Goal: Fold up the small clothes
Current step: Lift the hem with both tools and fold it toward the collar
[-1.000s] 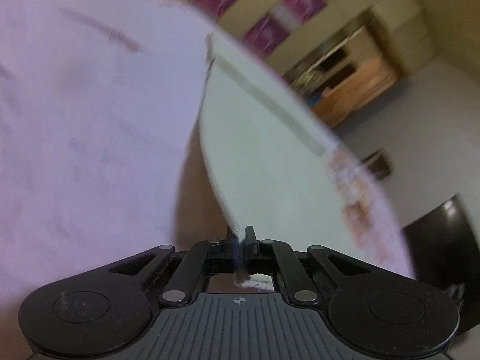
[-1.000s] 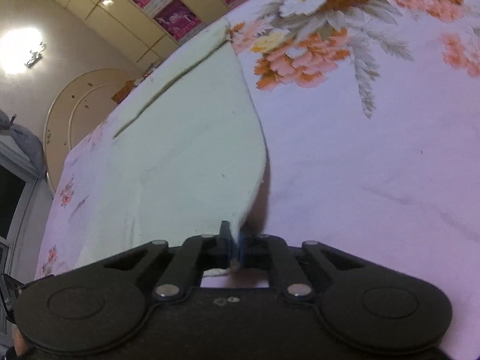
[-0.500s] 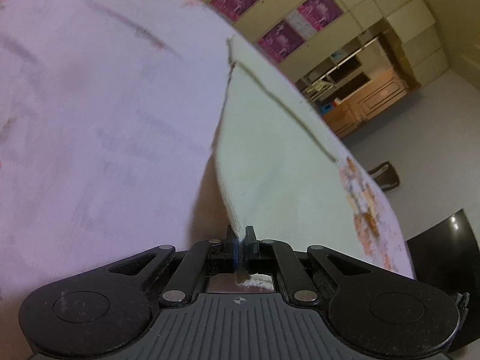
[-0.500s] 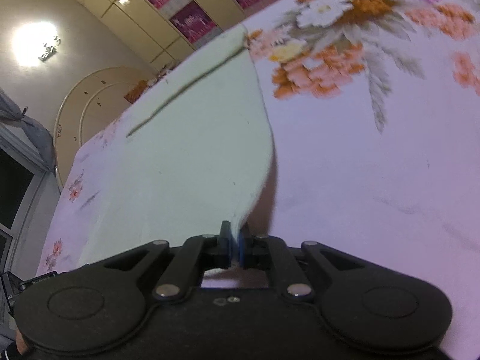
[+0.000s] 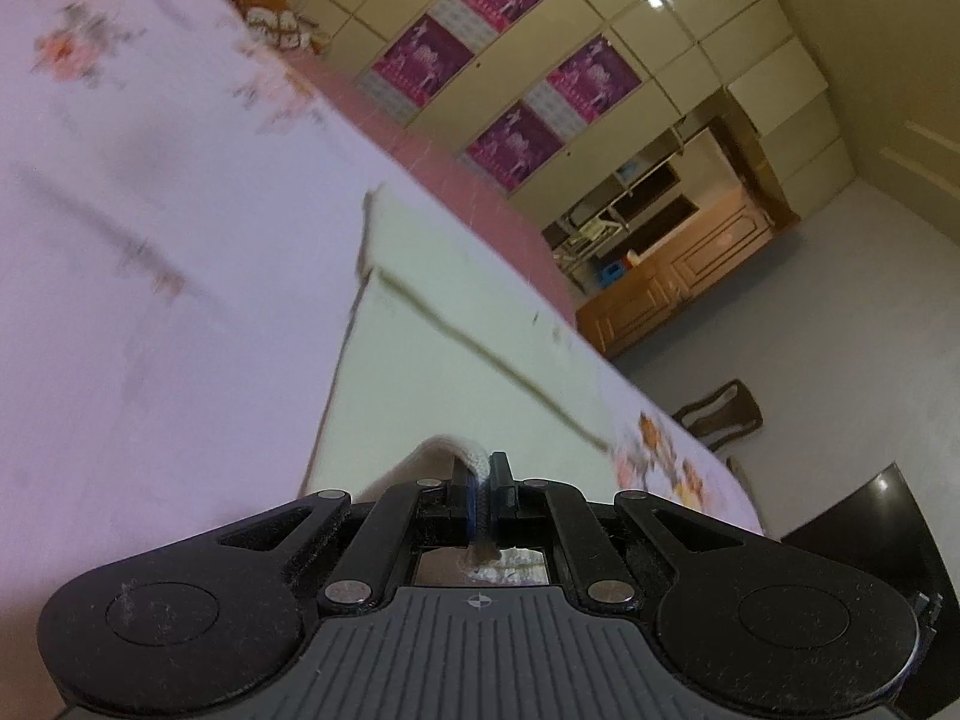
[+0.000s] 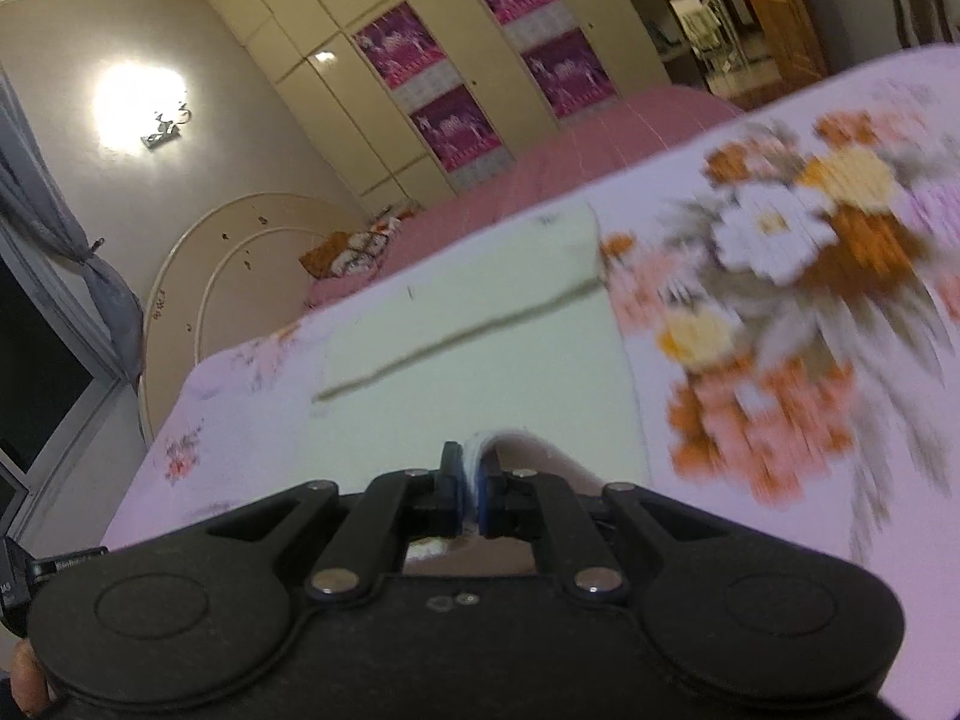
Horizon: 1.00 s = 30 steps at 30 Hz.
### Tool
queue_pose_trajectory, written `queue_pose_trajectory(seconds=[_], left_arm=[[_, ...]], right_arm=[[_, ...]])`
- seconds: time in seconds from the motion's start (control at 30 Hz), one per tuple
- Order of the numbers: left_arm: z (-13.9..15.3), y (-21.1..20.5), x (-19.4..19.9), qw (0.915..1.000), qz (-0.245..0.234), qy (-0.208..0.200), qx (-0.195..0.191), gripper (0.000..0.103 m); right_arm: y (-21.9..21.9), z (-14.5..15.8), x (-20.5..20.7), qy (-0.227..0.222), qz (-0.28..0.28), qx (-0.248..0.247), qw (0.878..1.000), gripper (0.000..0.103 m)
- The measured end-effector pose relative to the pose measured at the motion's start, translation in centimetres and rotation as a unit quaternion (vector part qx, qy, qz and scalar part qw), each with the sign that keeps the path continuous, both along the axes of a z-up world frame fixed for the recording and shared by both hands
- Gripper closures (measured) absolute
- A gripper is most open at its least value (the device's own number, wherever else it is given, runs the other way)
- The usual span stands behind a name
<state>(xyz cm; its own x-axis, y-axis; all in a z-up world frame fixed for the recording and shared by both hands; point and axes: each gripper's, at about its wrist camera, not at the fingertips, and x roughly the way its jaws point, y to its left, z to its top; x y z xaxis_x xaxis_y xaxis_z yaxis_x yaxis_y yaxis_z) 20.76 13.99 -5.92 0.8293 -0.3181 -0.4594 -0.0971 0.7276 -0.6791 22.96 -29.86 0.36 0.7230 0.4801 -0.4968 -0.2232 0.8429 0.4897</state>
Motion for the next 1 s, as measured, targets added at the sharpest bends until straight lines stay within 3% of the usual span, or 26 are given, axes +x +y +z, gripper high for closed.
queue_pose_trajectory(seconds=[0.3,0.47,0.6,0.9,0.97,1.0], left_arm=[[1.7,2.2,13.1,0.9993,0.009,-0.009,0.036,0.099],[1.2,2.5,21.4,0.9985,0.009,0.001,0.054,0.099],[-0.3,2.8,26.6,0.9979,0.014,0.019,0.060,0.099],[-3.9,2.5,32.9,0.9948,0.010,0.050,0.088,0.099],[-4.4,2.5,33.2,0.9947,0.020,0.040,0.092,0.099],[-4.5,2.4,33.2,0.9945,0.025,0.037,0.094,0.093]], right_arm=[[0.3,2.0,10.9,-0.021,0.000,0.001,1.000,0.098],[0.4,0.5,18.4,-0.010,-0.001,0.003,1.000,0.098],[0.0,-2.3,24.2,0.018,-0.007,0.015,1.000,0.098],[0.1,-7.5,31.7,0.066,-0.007,0.042,0.997,0.097],[0.1,-8.2,32.7,0.068,-0.004,0.043,0.997,0.091],[0.1,-8.5,33.0,0.063,-0.004,0.044,0.997,0.084]])
